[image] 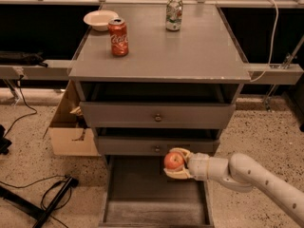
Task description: Place apple into bottom drawer
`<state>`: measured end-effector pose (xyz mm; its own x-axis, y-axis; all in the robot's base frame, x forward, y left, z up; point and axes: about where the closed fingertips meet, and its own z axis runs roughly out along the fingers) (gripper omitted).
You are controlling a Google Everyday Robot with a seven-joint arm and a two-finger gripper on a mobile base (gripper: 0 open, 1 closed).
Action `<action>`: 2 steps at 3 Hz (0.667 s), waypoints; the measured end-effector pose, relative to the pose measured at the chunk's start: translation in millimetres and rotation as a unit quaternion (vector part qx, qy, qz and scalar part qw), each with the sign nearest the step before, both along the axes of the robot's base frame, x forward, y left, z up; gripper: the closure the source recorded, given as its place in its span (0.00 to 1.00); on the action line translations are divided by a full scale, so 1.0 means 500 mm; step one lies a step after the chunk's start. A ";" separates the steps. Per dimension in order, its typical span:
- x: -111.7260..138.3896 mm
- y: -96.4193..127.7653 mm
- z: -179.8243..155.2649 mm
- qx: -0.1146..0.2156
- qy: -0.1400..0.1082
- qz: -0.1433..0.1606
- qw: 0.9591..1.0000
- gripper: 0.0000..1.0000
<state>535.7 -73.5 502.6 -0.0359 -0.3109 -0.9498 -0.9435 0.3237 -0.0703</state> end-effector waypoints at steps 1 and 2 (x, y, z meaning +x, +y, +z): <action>0.007 -0.011 -0.121 0.006 0.008 0.002 1.000 1.00; 0.011 -0.016 -0.267 -0.014 0.025 -0.009 1.000 1.00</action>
Offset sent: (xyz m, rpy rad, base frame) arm 0.0130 -0.0205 -0.2030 -0.0912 0.0683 -0.0587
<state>541.0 -81.3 369.1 -0.0885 -0.3362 -0.9376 -0.9403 0.3387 -0.0327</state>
